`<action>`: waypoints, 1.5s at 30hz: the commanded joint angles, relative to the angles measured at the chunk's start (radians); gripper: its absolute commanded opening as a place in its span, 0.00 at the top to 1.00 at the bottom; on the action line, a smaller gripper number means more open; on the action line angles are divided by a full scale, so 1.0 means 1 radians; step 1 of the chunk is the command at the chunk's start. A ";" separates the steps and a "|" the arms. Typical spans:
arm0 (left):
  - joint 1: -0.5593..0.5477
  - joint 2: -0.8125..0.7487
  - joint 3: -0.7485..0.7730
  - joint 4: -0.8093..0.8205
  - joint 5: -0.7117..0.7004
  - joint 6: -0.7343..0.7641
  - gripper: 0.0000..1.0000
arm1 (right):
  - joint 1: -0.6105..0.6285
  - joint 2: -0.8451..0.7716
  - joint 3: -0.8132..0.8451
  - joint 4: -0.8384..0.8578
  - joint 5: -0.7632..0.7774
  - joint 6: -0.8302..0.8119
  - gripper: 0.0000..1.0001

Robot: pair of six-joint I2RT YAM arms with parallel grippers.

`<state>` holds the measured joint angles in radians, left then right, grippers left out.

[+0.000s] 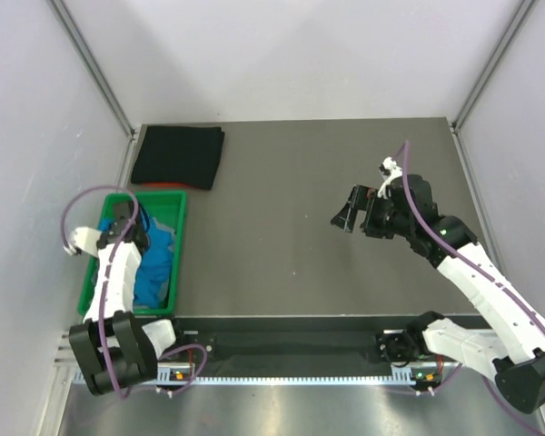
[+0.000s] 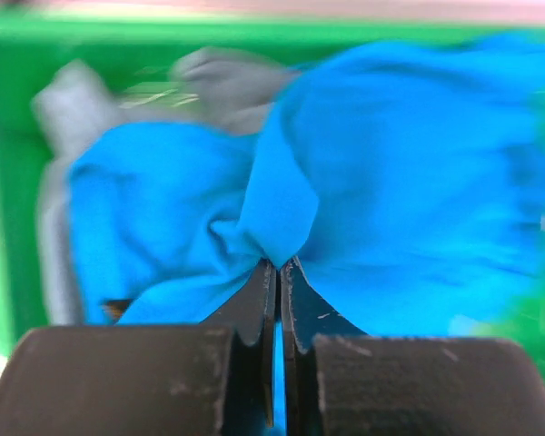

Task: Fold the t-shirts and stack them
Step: Grab the tshirt from the pile, then move the tshirt to the center of the board

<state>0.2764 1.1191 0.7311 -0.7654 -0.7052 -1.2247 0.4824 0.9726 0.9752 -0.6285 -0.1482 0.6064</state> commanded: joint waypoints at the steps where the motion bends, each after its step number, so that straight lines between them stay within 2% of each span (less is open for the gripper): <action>1: 0.000 -0.096 0.163 0.067 0.062 0.134 1.00 | 0.012 0.005 0.000 0.033 -0.005 0.006 0.02; 5: -0.003 -0.153 0.327 0.196 0.263 0.206 1.00 | 0.013 0.005 -0.010 0.035 0.050 -0.037 0.01; 6: -0.005 -0.162 0.352 0.227 0.391 0.217 1.00 | 0.010 0.003 -0.006 0.032 0.055 -0.039 0.01; 8: -0.006 -0.186 0.414 0.362 0.536 0.228 1.00 | 0.012 -0.006 0.006 0.007 0.065 -0.045 0.01; 9: -0.011 -0.191 0.436 0.426 0.687 0.223 1.00 | 0.012 -0.011 0.025 -0.002 0.067 -0.049 0.01; 11: -0.023 -0.176 0.476 0.587 0.867 0.151 1.00 | 0.012 -0.035 0.043 -0.030 0.076 -0.046 0.00; 12: -0.034 -0.157 0.508 0.636 1.003 0.110 1.00 | 0.012 -0.046 0.059 -0.037 0.082 -0.045 0.01; 13: -0.078 -0.151 0.516 0.757 1.045 0.040 1.00 | 0.012 -0.058 0.063 -0.048 0.096 -0.040 0.01; 15: -0.175 -0.140 0.540 0.845 1.067 0.021 1.00 | 0.012 -0.101 0.068 -0.050 0.111 -0.017 0.01; 16: -0.312 -0.139 0.554 0.863 1.040 0.057 1.00 | 0.012 -0.113 0.065 -0.048 0.127 -0.008 0.01; 17: -0.378 -0.137 0.560 0.882 1.026 0.085 1.00 | 0.012 -0.136 0.057 -0.048 0.133 0.013 0.01; 18: -0.501 -0.133 0.553 0.896 1.018 0.112 1.00 | 0.012 -0.149 0.051 -0.048 0.139 0.026 0.01; 22: -0.692 -0.119 0.440 0.931 0.971 0.171 1.00 | 0.012 -0.178 0.026 -0.048 0.131 0.059 0.01; 25: -0.768 -0.072 0.331 0.911 0.984 0.215 1.00 | 0.012 -0.192 0.004 -0.051 0.142 0.061 0.01; 28: -0.827 -0.004 0.230 0.942 1.027 0.241 1.00 | 0.012 -0.189 -0.016 -0.062 0.200 0.061 0.02; 33: -0.849 0.145 0.070 0.916 1.090 0.271 1.00 | 0.013 -0.169 -0.033 -0.086 0.284 0.070 0.03; 37: -0.852 0.168 0.013 0.830 1.026 0.329 1.00 | 0.012 -0.184 -0.084 -0.063 0.306 0.089 0.03; 41: -0.852 0.186 0.025 0.707 0.949 0.373 1.00 | 0.012 -0.152 -0.199 0.028 0.207 0.073 0.15; 43: -0.852 0.220 0.049 0.710 0.943 0.389 1.00 | 0.012 -0.124 -0.242 0.116 0.066 0.059 0.19; 45: -0.852 0.266 0.079 0.753 0.967 0.378 1.00 | 0.018 -0.092 -0.289 0.156 0.015 0.085 0.26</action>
<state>-0.5720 1.3426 0.7464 -0.0498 0.2714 -0.8833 0.4828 0.8494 0.7277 -0.5907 0.0029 0.6811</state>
